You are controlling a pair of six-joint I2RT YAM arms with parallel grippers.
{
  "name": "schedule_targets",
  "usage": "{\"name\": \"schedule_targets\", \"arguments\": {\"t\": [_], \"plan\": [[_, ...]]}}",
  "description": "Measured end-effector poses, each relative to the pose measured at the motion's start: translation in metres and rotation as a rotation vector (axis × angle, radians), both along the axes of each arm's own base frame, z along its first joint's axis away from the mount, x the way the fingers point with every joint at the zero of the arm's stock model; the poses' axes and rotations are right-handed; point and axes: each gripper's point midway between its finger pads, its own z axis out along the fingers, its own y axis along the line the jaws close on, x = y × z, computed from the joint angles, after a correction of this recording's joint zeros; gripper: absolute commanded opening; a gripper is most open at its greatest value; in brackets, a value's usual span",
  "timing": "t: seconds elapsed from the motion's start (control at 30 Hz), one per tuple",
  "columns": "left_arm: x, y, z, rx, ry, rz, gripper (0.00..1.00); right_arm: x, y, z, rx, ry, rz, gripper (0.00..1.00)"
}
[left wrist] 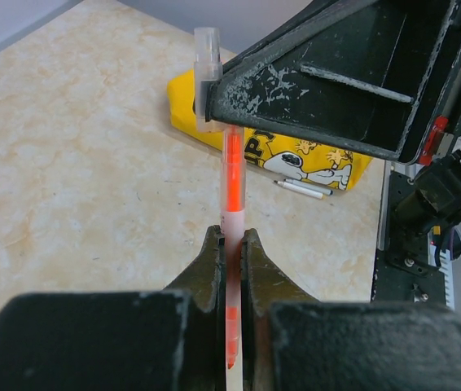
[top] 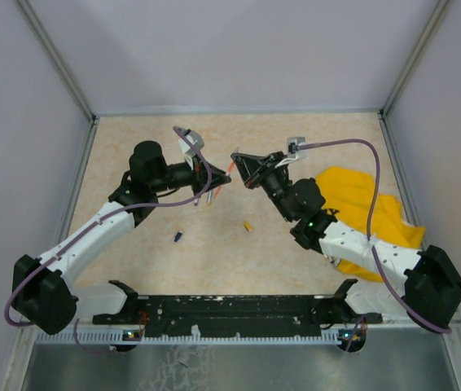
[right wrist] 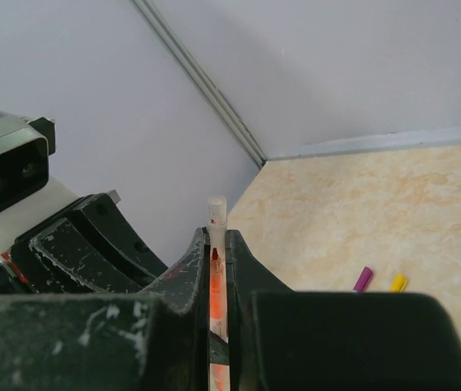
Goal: Insert the pens into the pen caps
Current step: Insert the pen cap onto the pen.
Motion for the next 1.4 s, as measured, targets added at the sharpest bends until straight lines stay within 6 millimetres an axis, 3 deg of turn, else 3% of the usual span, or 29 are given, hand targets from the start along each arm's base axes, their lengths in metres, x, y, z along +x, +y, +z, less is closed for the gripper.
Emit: {"name": "schedule_targets", "arguments": {"t": [0.4, 1.4], "plan": [[0.001, 0.000, 0.001, -0.003, -0.005, 0.002, 0.00, 0.008, -0.007, 0.033, 0.047, -0.020, -0.056, 0.00], [0.001, 0.002, 0.004, -0.007, -0.014, 0.012, 0.00, 0.007, -0.009, 0.009, 0.007, 0.018, -0.061, 0.00]]}}
